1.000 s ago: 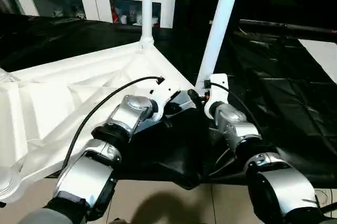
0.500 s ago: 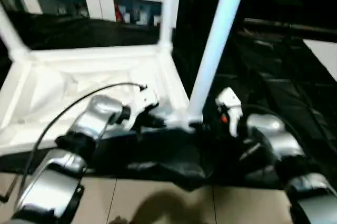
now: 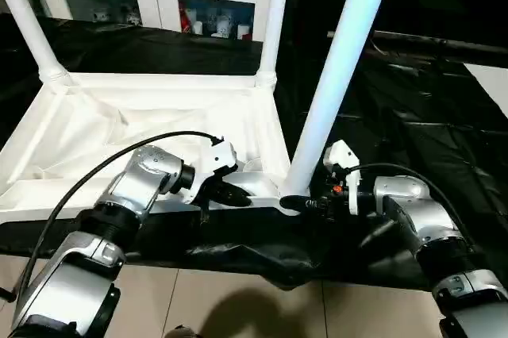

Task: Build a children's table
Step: Rotate leg to tighten

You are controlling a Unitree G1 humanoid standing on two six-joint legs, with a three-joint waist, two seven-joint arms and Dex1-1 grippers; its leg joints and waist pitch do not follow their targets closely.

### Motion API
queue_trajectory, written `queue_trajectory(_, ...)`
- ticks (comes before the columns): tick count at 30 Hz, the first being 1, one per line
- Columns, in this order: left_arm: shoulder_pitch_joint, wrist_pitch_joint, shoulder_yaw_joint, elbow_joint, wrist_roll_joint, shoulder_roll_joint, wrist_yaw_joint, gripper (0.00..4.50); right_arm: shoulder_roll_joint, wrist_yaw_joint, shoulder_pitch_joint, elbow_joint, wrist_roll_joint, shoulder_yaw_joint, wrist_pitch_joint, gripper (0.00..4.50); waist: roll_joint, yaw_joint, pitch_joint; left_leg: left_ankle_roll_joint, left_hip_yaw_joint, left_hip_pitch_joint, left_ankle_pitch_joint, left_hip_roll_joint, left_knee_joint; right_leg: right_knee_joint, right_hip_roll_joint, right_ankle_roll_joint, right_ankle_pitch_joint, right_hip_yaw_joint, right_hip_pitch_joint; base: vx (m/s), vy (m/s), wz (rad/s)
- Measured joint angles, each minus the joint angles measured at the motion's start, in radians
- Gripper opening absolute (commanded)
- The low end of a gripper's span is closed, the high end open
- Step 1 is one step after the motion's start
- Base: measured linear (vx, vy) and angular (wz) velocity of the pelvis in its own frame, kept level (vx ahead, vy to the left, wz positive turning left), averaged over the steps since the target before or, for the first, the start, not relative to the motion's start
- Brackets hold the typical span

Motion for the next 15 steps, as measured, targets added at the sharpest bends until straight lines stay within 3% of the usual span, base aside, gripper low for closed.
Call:
queue_trajectory(5,0.016,0.008,0.0,-0.028,-0.001,0.011,-0.019,0.0,-0.008,0.014,0.011,-0.025,0.0,0.008,0.013,2.92,0.0,0.001,0.0,0.0,0.0,0.0,0.0,0.0,0.001,0.0,0.0,0.0,0.0,0.0,0.0,0.0,0.0,0.0)
queue_trajectory(11,0.02,0.026,0.004,-0.036,-0.003,0.013,-0.014,0.0,0.004,-0.007,0.011,-0.023,-0.002,0.002,0.023,2.72,-0.001,-0.001,0.0,0.0,0.0,0.0,0.0,0.0,0.0,0.0,0.0,0.0,0.0,0.0,0.0,0.0,0.0,0.0)
queue_trajectory(15,-0.021,0.042,0.035,0.041,0.016,-0.036,0.121,0.0,0.087,-0.219,-0.028,0.079,-0.006,-0.063,0.009,2.68,-0.002,-0.018,-0.001,0.0,0.0,0.001,0.0,0.0,0.003,0.001,0.0,-0.001,0.001,0.001,0.001,0.0,0.0,0.0)
